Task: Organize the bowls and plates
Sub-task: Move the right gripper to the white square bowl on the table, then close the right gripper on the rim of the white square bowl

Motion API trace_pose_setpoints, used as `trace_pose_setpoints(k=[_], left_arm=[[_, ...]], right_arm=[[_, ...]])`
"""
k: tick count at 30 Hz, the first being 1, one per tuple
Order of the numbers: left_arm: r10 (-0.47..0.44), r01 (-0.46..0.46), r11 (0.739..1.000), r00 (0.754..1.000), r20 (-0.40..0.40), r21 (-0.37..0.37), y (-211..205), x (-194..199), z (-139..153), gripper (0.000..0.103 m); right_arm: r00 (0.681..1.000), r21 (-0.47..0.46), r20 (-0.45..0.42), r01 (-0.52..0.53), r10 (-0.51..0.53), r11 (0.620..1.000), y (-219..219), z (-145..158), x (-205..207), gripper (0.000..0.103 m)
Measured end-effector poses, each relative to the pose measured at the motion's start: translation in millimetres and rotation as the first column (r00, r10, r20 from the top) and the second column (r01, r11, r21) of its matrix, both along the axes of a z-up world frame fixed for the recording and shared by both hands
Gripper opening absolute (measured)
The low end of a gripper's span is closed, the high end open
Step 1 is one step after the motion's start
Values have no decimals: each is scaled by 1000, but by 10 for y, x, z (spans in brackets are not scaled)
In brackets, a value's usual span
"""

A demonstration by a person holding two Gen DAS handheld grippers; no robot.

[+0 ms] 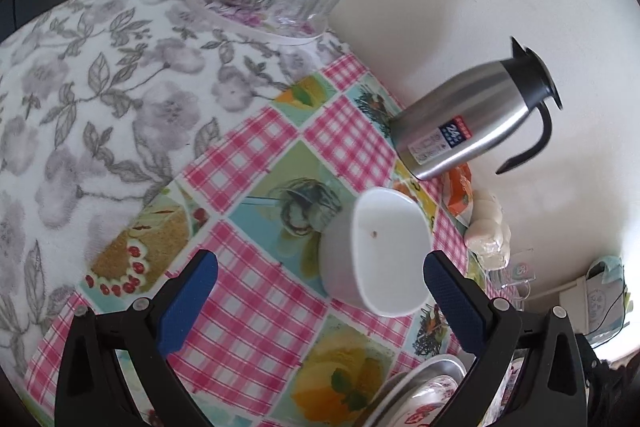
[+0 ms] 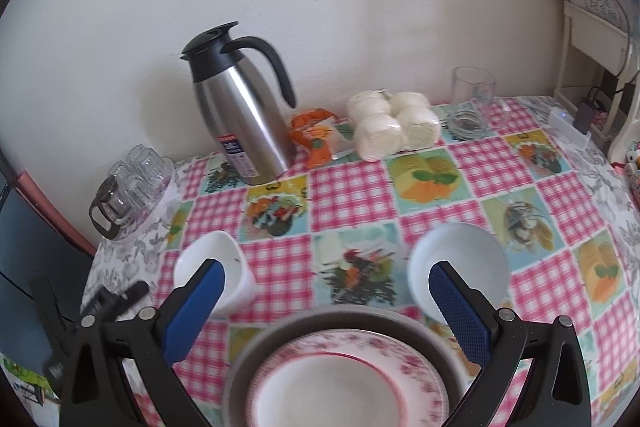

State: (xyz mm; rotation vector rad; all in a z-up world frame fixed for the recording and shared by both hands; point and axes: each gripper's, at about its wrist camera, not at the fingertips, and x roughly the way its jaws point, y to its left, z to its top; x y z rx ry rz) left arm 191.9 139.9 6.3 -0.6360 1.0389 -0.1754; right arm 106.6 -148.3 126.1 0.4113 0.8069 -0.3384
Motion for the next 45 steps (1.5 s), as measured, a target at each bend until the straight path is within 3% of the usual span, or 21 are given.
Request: trace_pose_setpoints(k=[8, 16, 26, 30, 35, 40, 45], left_arm=[[3, -4, 998, 1000, -31, -56, 161, 59, -211, 102], [-15, 14, 996, 1000, -4, -87, 166, 118, -284, 102], [-88, 88, 991, 996, 4, -97, -126, 202, -432, 100], [-112, 111, 990, 994, -7, -90, -218, 237, -501, 86], [-123, 121, 988, 992, -9, -91, -258, 270, -541, 77], [-161, 160, 983, 987, -4, -92, -339, 298, -553, 52], [-189, 190, 974, 982, 18, -120, -357, 301, -560, 36]], right_arm=[[997, -7, -81, -6, 6, 1000, 314, -184, 397, 103], [990, -18, -140, -26, 23, 1000, 449, -374, 731, 102], [962, 0, -264, -77, 74, 997, 635, -790, 1107, 82], [949, 4, -305, -85, 82, 996, 686, -947, 1182, 70], [938, 13, -335, -91, 90, 996, 717, -1088, 1236, 57], [930, 35, -354, -88, 95, 995, 737, -1198, 1293, 41], [923, 30, -374, -87, 92, 996, 755, -1277, 1301, 20]])
